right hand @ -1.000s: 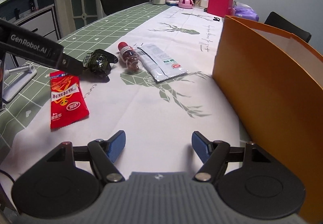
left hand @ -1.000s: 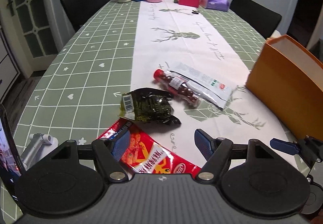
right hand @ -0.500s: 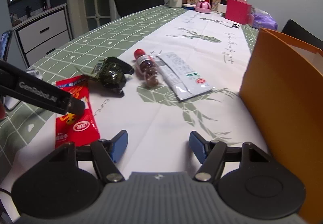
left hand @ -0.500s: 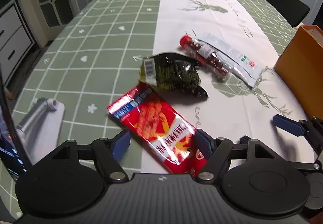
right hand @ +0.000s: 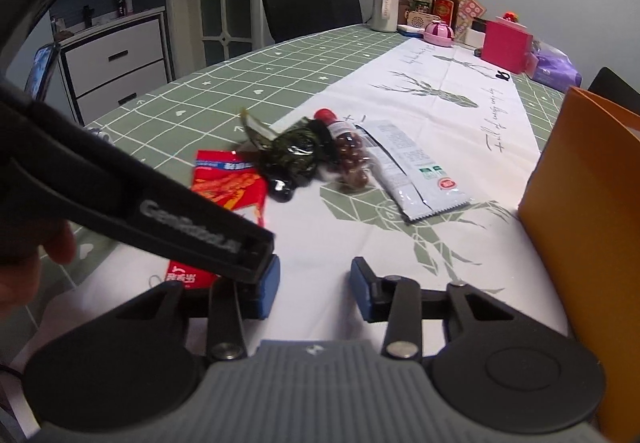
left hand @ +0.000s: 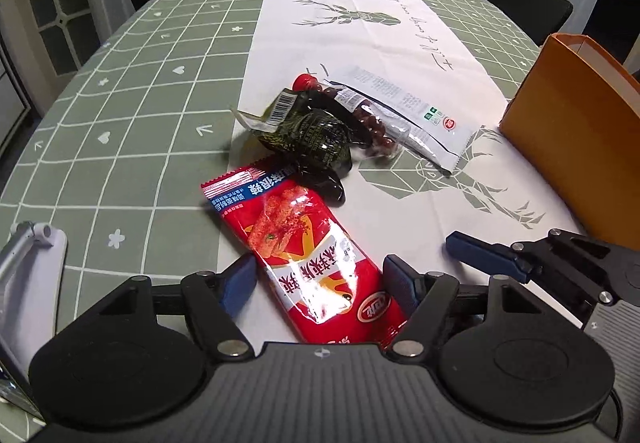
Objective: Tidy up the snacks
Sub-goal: 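Lower the right tool onto the long white packet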
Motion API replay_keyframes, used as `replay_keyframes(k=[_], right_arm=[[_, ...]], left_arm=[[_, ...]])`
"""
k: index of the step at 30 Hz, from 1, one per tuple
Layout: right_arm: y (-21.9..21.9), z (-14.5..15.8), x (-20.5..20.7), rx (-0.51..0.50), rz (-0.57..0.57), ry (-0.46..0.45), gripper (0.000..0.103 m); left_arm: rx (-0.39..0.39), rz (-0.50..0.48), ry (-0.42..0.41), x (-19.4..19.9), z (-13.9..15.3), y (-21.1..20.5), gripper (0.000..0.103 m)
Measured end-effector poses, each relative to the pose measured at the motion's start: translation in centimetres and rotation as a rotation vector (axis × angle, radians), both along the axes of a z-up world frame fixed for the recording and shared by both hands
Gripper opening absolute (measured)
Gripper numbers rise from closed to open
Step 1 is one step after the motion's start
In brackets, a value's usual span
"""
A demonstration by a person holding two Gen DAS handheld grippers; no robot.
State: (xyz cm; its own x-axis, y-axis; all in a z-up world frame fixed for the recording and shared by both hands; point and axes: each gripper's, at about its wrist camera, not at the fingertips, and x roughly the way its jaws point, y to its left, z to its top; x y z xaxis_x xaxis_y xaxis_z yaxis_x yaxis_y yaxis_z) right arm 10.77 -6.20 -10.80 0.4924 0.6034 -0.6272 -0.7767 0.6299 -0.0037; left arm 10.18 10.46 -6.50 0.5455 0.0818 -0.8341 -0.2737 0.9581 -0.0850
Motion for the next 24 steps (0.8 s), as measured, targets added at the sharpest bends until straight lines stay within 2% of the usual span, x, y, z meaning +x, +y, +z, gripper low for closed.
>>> replay_keyframes(k=[6,9,13,19,20,21,22,24], right_arm=[[-0.4,0.3,0.6,0.021,0.029,0.044,0.037],[-0.8,0.5,1.2,-0.006,0.032,0.006,0.037],[-1.3,0.9,3.6,-0.047,-0.018,-0.065,0.038],[-0.6,1.3,7.2,-0.028,-0.020,-0.083,0.038],[-0.3,1.2,7.6,-0.032,-0.012,-0.088,0.040],[0.0,1.0,8.1,-0.040,-0.006,-0.093,0.050],[0.4,0.9,8.6,-0.049,-0.001,-0.096,0.066],[0.8,0.8,9.7,-0.052,0.001,-0.104,0.076]], left_arm=[[0.040,-0.006,-0.025,0.2,-0.3,0.1,0.084],[0.054,0.029,-0.016,0.0,-0.3,0.5,0.085],[0.041,0.077,-0.019,-0.1,-0.4,1.3,0.089],[0.059,0.061,-0.017,0.0,-0.5,1.1,0.089],[0.058,0.061,-0.019,-0.1,-0.5,1.1,0.089],[0.057,0.060,-0.021,-0.1,-0.5,1.1,0.089],[0.058,0.057,-0.021,-0.1,-0.5,1.1,0.088],[0.064,0.050,-0.022,-0.2,-0.5,1.0,0.088]])
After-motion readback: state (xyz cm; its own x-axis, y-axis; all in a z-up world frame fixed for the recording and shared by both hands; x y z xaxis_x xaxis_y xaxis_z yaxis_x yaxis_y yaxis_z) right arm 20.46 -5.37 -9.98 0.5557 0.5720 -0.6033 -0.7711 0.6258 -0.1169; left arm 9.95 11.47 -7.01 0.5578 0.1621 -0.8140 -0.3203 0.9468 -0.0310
